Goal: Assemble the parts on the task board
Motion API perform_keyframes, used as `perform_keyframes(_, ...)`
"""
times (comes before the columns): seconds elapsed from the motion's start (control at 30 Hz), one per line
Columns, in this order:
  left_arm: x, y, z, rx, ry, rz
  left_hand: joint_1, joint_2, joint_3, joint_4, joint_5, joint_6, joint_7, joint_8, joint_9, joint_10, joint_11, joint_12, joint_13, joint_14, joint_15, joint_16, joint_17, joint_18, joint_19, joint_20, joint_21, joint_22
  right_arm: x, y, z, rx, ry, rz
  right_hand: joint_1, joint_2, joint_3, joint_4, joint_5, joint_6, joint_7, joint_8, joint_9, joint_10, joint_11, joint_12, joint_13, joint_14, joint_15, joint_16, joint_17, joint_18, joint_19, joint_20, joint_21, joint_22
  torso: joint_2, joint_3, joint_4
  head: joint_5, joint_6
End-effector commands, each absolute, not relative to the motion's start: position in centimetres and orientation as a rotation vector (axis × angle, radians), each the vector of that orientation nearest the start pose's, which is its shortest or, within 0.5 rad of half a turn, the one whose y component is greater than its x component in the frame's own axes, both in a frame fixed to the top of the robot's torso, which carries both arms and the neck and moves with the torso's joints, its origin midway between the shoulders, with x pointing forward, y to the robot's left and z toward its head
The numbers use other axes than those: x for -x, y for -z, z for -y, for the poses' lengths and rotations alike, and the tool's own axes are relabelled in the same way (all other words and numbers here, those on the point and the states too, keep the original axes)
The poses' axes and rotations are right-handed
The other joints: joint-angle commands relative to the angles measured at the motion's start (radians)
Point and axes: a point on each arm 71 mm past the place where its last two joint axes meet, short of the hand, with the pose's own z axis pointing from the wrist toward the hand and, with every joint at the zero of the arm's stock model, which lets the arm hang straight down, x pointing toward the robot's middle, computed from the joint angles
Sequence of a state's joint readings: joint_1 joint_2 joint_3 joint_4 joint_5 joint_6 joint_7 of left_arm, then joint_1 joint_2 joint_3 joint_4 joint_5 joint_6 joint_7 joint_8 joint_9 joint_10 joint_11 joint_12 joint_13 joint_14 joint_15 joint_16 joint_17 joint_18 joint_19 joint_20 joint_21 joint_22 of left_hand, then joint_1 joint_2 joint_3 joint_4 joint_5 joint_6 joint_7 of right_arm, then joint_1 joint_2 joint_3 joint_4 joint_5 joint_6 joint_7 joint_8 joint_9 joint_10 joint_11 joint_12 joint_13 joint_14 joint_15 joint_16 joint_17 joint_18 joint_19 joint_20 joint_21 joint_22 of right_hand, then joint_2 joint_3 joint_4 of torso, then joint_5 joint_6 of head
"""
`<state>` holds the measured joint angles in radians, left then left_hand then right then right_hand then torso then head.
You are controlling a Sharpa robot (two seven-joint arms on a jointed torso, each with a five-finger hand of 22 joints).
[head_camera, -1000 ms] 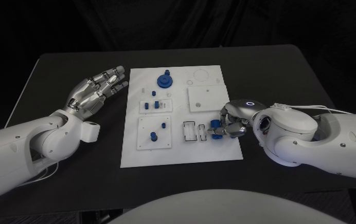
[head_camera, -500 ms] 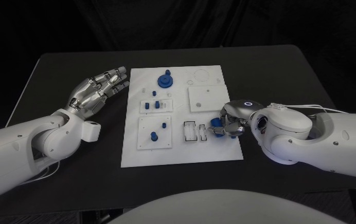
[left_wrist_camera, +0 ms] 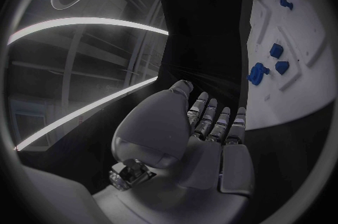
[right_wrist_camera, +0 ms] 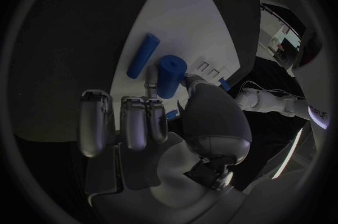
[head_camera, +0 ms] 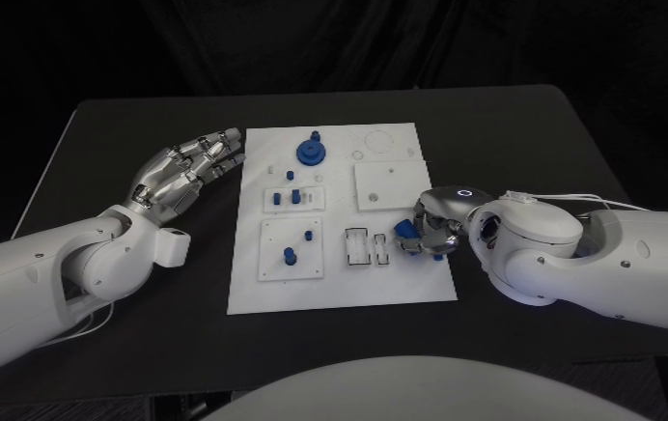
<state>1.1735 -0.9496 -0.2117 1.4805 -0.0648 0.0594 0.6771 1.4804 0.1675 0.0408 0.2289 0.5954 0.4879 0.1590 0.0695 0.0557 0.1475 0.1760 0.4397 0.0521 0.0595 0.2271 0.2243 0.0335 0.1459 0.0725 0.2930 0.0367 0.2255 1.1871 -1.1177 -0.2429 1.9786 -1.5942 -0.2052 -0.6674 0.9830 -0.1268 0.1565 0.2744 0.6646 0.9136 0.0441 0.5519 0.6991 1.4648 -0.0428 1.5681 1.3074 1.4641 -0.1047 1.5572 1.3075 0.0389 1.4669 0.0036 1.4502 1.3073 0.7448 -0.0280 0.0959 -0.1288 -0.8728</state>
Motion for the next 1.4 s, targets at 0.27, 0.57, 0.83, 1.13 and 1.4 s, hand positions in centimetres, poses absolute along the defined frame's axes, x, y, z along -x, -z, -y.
perform_keyframes(0.27, -45.1, 22.9, -25.9, 0.933, 1.856, -1.438, 0.010, 0.000, 0.007, 0.000, 0.006, 0.009, 0.030, 0.004, 0.001, 0.002, 0.009, 0.008, 0.002, 0.006, -0.001, 0.009, 0.002, -0.013, 0.006, -0.001, 0.004, 0.001, -35.9, 23.5, 22.9, -0.067, -0.307, -2.026, 0.100, -0.001, 0.054, -0.062, 0.118, -0.052, 0.003, -0.026, 0.003, 0.106, 0.019, 0.003, 0.263, 0.103, 0.020, 0.005, 0.245, -0.010, 0.055, 0.021, 0.008, 0.225, 0.001, -0.0002, 0.0002, 0.006, 0.000)
perform_keyframes(0.57, -45.0, 22.9, -25.8, 0.930, 1.867, -1.432, 0.012, 0.001, 0.014, -0.001, 0.008, 0.024, 0.035, 0.009, 0.003, 0.010, 0.017, 0.020, 0.003, 0.010, -0.001, 0.016, 0.003, -0.012, 0.007, -0.001, 0.004, 0.003, -35.2, 22.3, 22.0, -0.175, -0.477, -1.923, 0.085, -0.002, 0.096, -0.066, 0.286, -0.024, -0.011, 0.005, 0.026, 0.106, 0.007, 0.003, 0.263, 0.105, 0.010, 0.010, 0.255, -0.014, 0.064, 0.013, 0.029, 0.231, 0.001, -0.0001, -0.0003, 0.007, 0.000)
perform_keyframes(0.83, -44.9, 22.9, -25.8, 0.930, 1.870, -1.432, 0.013, 0.003, 0.017, -0.002, 0.009, 0.027, 0.035, 0.011, 0.003, 0.013, 0.017, 0.023, 0.003, 0.012, 0.000, 0.019, 0.003, -0.012, 0.009, -0.001, 0.005, 0.006, -34.6, 21.9, 21.3, -0.251, -0.568, -1.922, 0.082, -0.003, 0.100, -0.066, 0.296, -0.019, -0.013, 0.009, 0.029, 0.106, 0.005, 0.003, 0.263, 0.105, 0.008, 0.010, 0.255, -0.015, 0.065, 0.012, 0.031, 0.232, 0.001, 0.0009, -0.0003, 0.007, 0.000)
perform_keyframes(1.13, -45.0, 23.0, -25.6, 0.932, 1.875, -1.440, 0.014, 0.003, 0.019, -0.001, 0.010, 0.028, 0.036, 0.011, 0.003, 0.014, 0.017, 0.023, 0.003, 0.014, 0.001, 0.021, 0.003, -0.012, 0.010, 0.000, 0.006, 0.009, -34.5, 22.3, 20.2, -0.241, -0.590, -1.977, 0.051, 0.003, 0.105, -0.053, 0.220, -0.024, -0.012, 0.005, 0.031, 0.106, 0.005, 0.003, 0.263, 0.104, 0.007, 0.008, 0.250, -0.013, 0.062, 0.010, 0.025, 0.229, 0.000, 0.0004, -0.0003, 0.006, 0.000)
perform_keyframes(1.4, -44.9, 23.0, -25.6, 0.935, 1.876, -1.447, 0.014, 0.004, 0.021, -0.001, 0.010, 0.029, 0.036, 0.012, 0.003, 0.015, 0.017, 0.024, 0.003, 0.015, 0.001, 0.023, 0.004, -0.012, 0.012, 0.000, 0.007, 0.011, -34.6, 22.8, 19.4, -0.203, -0.581, -2.031, 0.027, 0.007, 0.094, -0.039, 0.082, -0.028, -0.008, -0.008, 0.025, 0.106, 0.009, 0.003, 0.263, 0.100, 0.011, 0.000, 0.232, -0.009, 0.054, 0.013, 0.009, 0.223, 0.000, -0.0004, 0.0002, 0.012, 0.000)
